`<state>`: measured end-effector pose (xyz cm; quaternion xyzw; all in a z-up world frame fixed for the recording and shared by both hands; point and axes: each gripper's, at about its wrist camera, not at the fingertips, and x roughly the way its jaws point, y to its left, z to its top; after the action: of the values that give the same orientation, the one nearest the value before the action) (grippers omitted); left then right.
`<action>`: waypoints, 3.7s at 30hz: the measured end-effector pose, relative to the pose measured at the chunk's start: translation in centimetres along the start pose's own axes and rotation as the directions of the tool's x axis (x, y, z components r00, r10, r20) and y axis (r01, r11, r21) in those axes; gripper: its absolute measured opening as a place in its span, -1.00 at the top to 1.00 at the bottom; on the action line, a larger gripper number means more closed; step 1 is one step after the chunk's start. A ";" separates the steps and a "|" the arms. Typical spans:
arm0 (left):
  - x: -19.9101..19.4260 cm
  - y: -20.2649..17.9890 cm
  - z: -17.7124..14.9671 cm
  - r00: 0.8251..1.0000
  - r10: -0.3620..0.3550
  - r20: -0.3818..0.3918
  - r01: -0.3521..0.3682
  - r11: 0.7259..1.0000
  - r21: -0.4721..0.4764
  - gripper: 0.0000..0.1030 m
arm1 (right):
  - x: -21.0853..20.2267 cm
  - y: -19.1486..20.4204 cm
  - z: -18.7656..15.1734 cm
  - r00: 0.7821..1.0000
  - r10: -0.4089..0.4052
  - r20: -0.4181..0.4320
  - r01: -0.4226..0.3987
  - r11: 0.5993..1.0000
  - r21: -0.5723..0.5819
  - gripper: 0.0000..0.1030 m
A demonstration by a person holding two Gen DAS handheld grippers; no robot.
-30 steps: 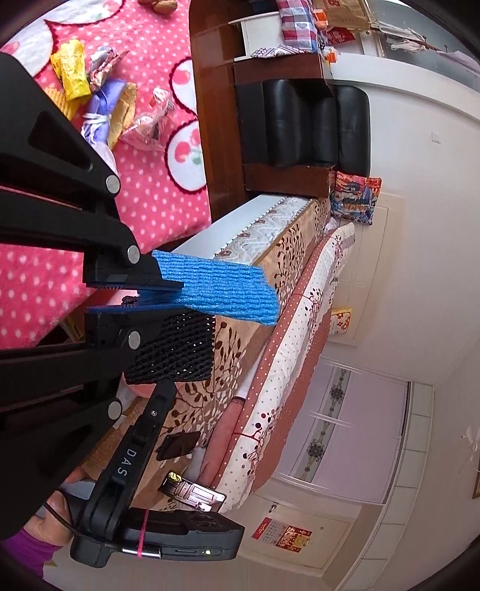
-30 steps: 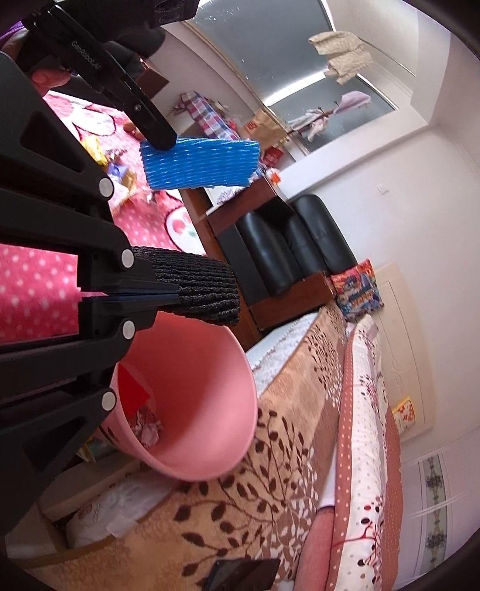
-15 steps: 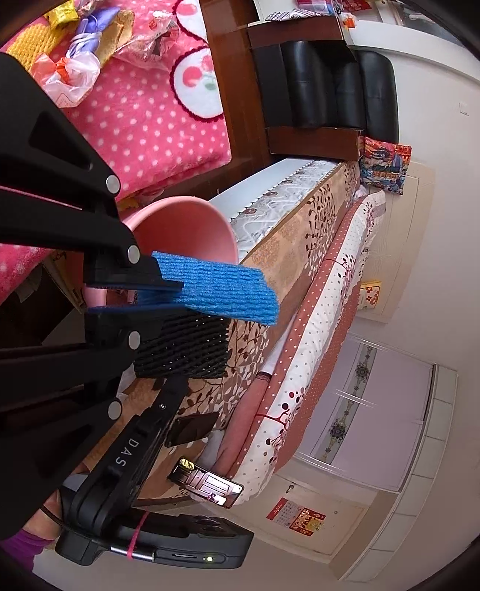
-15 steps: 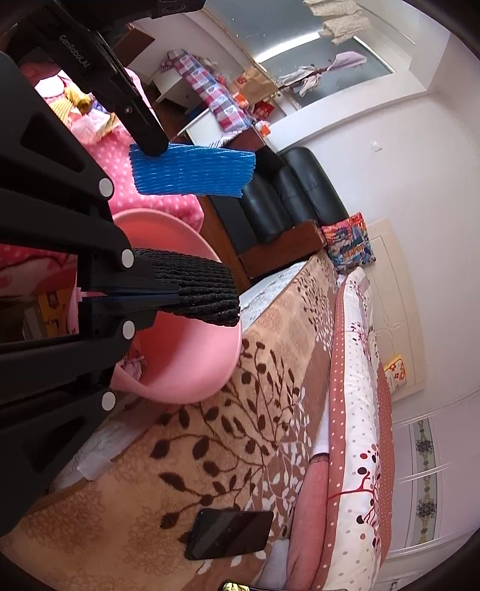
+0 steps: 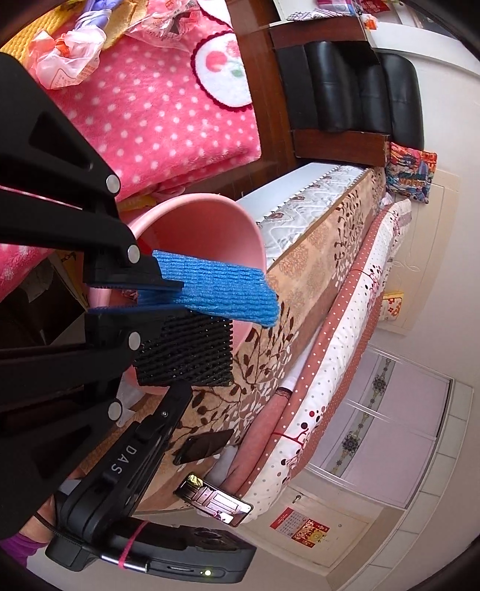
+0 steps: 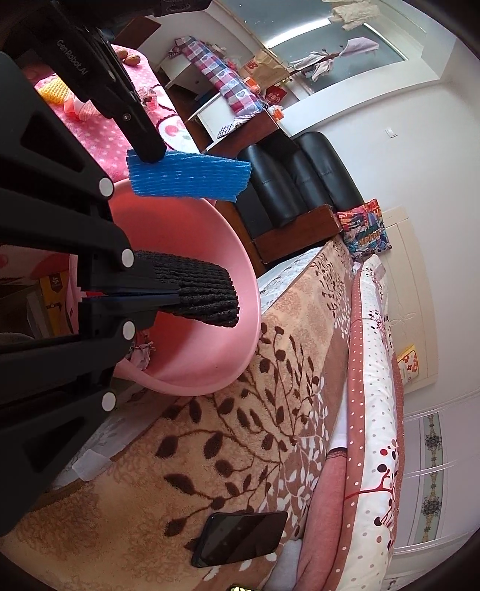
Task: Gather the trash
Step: 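Open both grippers to drop the pads into the bucket, then move the left gripper to the crumpled foil wrapper on the table, then grasp the foil wrapper with the left gripper while the right grasps a clear plastic bag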
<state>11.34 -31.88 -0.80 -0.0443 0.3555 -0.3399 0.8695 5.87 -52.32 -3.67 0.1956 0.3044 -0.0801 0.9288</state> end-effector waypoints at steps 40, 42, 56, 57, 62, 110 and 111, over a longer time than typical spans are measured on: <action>-16.0 5.9 -5.8 0.945 0.298 0.135 -0.291 0.954 -0.065 0.35 | -5.3 14.9 -8.6 0.959 0.245 -0.140 -0.266 0.950 -0.162 0.30; -16.9 7.0 -6.5 0.936 0.327 0.133 -0.317 0.944 -0.088 0.35 | -5.3 15.6 -9.3 0.955 0.254 -0.155 -0.279 0.945 -0.170 0.30; -20.6 15.5 -10.0 0.876 0.480 0.043 -0.449 0.846 -0.289 0.36 | -3.8 18.5 -11.8 0.929 0.283 -0.236 -0.334 0.919 -0.210 0.30; -20.8 16.0 -10.1 0.875 0.483 0.038 -0.450 0.839 -0.304 0.36 | -3.6 18.6 -11.9 0.929 0.282 -0.241 -0.334 0.919 -0.210 0.30; -20.5 17.3 -9.2 0.879 0.476 0.032 -0.440 0.834 -0.334 0.36 | -2.6 18.7 -11.9 0.927 0.278 -0.253 -0.334 0.919 -0.211 0.30; -20.1 23.2 -8.6 0.911 0.413 0.012 -0.352 0.791 -0.501 0.70 | 9.3 30.0 -4.8 0.863 0.328 -0.385 -0.457 0.831 -0.317 0.07; -20.1 23.3 -8.6 0.912 0.411 0.012 -0.350 0.791 -0.502 0.71 | 9.8 30.5 -4.9 0.867 0.310 -0.390 -0.446 0.830 -0.334 0.07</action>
<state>8.39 -0.13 -2.83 -0.2107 0.3784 -0.0532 0.8998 19.30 -22.81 -3.60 0.0620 0.4151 0.2067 0.8838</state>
